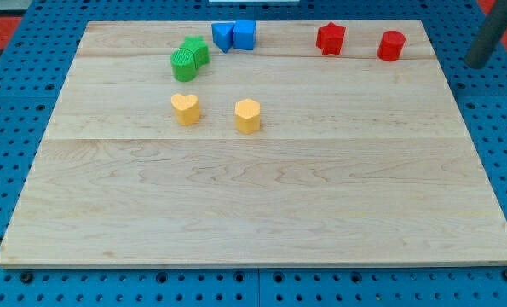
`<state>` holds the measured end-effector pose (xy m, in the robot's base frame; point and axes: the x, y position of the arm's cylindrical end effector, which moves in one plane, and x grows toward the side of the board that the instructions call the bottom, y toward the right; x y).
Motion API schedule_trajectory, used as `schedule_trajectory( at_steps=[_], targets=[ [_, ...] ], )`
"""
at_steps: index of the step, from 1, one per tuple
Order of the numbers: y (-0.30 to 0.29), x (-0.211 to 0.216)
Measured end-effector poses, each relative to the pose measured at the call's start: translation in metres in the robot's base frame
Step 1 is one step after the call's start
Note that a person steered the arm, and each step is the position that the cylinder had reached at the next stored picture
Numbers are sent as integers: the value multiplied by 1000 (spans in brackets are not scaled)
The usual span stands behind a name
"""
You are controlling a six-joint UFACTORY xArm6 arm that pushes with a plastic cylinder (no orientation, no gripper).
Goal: Move red circle towards red star
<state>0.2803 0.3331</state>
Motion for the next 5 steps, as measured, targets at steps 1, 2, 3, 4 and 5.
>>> schedule_trajectory(
  at_steps=[1,2,3,4,5],
  targets=[
    [-28,-42],
    [-80,-42],
    [-94,-31],
    [-104,-24],
    [-121,-3]
  ],
)
